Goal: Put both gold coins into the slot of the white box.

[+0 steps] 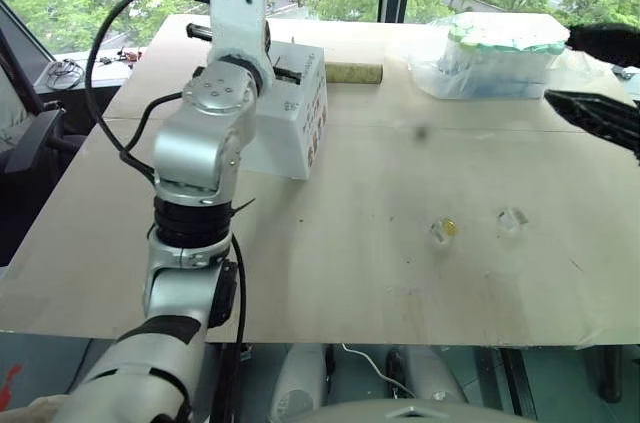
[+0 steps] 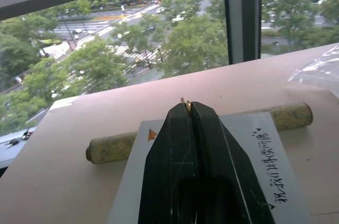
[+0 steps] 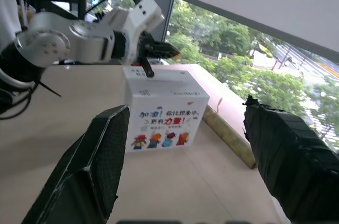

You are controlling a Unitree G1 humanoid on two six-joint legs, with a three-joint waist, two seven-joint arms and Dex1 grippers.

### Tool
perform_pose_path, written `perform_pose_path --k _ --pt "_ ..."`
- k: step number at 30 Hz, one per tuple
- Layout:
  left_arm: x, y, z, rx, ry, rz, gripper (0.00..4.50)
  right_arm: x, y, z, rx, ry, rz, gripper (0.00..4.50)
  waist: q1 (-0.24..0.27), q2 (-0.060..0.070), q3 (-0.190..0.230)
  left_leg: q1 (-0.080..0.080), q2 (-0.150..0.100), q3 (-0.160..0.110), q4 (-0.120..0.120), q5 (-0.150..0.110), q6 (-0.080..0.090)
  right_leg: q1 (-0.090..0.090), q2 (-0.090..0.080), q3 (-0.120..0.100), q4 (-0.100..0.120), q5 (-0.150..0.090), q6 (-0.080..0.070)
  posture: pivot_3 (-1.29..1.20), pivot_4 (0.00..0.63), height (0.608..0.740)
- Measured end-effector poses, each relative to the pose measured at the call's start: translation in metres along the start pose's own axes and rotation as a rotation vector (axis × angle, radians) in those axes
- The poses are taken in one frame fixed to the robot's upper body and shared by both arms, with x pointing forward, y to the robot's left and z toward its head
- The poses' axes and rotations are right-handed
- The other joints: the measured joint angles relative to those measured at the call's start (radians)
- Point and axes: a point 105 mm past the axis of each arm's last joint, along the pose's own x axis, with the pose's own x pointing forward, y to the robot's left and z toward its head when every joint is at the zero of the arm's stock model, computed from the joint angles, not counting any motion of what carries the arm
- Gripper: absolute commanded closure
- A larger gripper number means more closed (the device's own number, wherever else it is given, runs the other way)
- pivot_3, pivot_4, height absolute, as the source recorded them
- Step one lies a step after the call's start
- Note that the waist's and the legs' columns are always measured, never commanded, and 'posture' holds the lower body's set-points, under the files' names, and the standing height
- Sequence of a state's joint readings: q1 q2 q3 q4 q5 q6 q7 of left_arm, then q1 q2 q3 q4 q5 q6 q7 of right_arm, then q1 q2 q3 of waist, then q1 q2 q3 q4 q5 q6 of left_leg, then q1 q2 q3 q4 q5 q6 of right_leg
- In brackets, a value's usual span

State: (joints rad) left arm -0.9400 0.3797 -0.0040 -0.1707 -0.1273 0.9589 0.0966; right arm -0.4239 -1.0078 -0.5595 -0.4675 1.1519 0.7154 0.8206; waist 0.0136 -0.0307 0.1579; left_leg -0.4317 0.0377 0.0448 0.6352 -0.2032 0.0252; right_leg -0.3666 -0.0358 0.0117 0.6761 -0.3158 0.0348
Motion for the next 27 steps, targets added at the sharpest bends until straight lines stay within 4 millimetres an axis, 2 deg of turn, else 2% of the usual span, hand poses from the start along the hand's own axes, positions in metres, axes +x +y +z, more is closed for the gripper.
perform_pose_path --k 7,15,22,27 --pt "0.005 0.002 -0.011 0.033 0.084 0.038 4.5 0.013 0.004 -0.004 0.026 -0.084 0.02 0.81 0.0 0.0 0.0 -0.001 0.0 0.0 0.0 0.0 0.0 -0.001 -0.001 0.0 0.0 0.0 0.0 0.0 0.15 0.74" --pt "0.002 -0.005 -0.027 0.03 0.206 0.005 4.5 0.011 0.006 -0.014 0.045 -0.054 0.025 0.81 0.001 0.0 0.0 -0.001 0.0 0.0 0.0 0.0 0.0 -0.001 -0.002 0.0 0.001 0.0 0.0 0.0 0.15 0.74" --pt "-0.008 -0.019 -0.025 -0.088 0.248 -0.093 4.5 0.009 0.005 -0.017 0.03 -0.038 0.017 0.81 0.001 0.0 0.0 0.0 0.0 0.0 0.0 0.0 0.0 -0.001 -0.002 0.0 0.001 0.0 0.0 0.0 0.15 0.74" --pt "-0.01 -0.017 -0.026 -0.067 0.258 -0.08 4.5 0.009 0.006 -0.019 0.03 -0.033 0.017 0.81 0.0 0.0 0.0 0.0 0.0 0.0 0.0 0.0 0.0 -0.001 -0.002 0.0 0.002 0.0 0.0 0.0 0.15 0.74"
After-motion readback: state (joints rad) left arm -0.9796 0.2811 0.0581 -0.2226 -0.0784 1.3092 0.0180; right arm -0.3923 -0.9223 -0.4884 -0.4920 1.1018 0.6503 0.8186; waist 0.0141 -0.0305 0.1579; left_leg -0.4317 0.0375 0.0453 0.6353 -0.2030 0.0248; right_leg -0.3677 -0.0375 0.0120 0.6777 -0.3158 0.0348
